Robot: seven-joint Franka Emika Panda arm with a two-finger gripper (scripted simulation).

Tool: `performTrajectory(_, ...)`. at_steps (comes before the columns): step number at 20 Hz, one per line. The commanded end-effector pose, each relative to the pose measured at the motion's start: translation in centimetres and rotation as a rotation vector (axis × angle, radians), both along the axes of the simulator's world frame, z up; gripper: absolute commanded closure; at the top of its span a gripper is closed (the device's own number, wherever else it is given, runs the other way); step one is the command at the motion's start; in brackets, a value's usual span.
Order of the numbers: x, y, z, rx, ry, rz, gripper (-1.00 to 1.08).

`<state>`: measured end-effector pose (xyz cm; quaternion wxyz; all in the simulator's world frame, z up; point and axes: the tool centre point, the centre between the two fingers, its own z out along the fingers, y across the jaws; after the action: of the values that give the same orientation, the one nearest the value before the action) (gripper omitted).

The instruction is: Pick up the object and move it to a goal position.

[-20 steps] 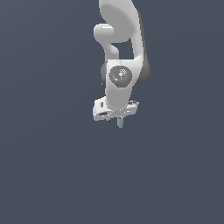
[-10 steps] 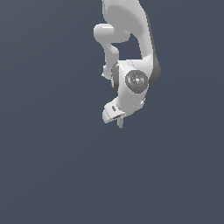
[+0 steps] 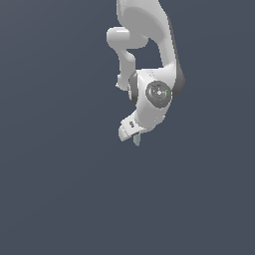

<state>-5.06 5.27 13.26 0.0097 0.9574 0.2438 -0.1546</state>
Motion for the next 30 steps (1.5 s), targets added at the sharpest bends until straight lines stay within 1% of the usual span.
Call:
performTrajectory(1,-0.2,0.0,-0.6,0.000,0.002,0.001,-0.20)
performTrajectory(5,-0.7,-0.2,-2.0,0.001,0.003,0.004,-0.20)
performTrajectory(9,-0.9,-0.2,-2.5,0.001,0.004,0.005,-0.20)
performTrajectory(10,-0.9,-0.2,-2.5,0.001,0.004,0.005,1.08)
performTrajectory(23,-0.8,-0.2,-2.5,0.002,-0.003,0.007,1.08)
performTrajectory(26,-0.4,-0.2,-2.4,0.006,-0.019,0.012,1.08)
performTrajectory(30,0.4,-0.1,-2.2,0.016,-0.059,0.023,1.08)
